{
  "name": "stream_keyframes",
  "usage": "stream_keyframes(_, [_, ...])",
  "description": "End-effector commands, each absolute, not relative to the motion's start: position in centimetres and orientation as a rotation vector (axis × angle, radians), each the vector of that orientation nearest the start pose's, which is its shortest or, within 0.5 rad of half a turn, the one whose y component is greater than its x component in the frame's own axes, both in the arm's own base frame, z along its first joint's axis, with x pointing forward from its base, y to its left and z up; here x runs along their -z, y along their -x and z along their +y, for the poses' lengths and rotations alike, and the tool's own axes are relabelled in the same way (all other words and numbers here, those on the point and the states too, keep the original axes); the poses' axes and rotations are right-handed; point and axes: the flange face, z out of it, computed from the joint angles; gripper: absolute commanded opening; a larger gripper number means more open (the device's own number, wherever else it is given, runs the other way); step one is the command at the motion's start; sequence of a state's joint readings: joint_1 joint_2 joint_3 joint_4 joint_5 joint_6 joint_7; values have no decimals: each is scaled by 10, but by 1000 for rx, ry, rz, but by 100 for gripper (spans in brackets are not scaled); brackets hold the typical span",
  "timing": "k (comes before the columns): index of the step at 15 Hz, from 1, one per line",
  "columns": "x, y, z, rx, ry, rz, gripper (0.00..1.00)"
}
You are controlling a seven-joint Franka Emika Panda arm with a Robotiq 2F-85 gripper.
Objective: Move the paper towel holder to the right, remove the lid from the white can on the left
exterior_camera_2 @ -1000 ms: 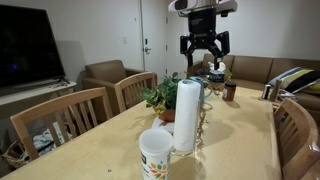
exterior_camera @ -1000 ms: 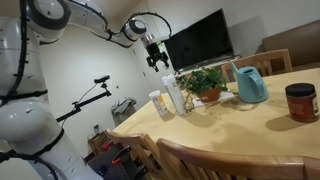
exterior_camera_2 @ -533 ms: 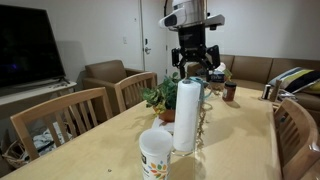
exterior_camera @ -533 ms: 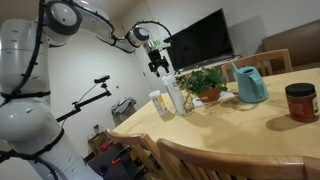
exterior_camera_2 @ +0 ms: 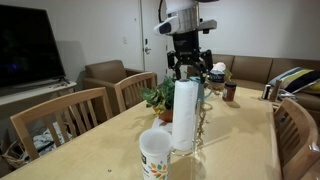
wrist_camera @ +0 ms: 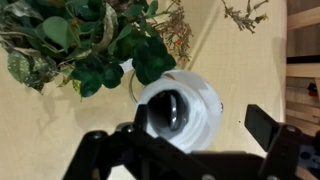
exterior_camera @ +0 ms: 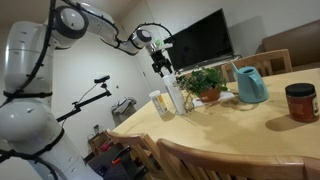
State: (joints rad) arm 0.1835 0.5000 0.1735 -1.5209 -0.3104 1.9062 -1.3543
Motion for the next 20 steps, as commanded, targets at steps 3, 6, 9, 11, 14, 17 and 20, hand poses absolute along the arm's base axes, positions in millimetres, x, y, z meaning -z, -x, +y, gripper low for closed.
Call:
stream_keyframes(3, [-390,-646,211,298,-1758,2344,100])
stream_keyframes(6, [-388,-651,215,303,-1733,2357,100])
stream_keyframes(9, [-377,-656,214,320,-1738,2385,100])
stream_keyframes(11, [-370,-659,212,332,-1742,2389,100])
stream_keyframes(14, [-360,-664,209,351,-1724,2399,100])
stream_keyframes(17, [-352,-668,207,379,-1709,2401,100])
stream_keyframes(20, [-346,-670,207,395,-1703,2408,100])
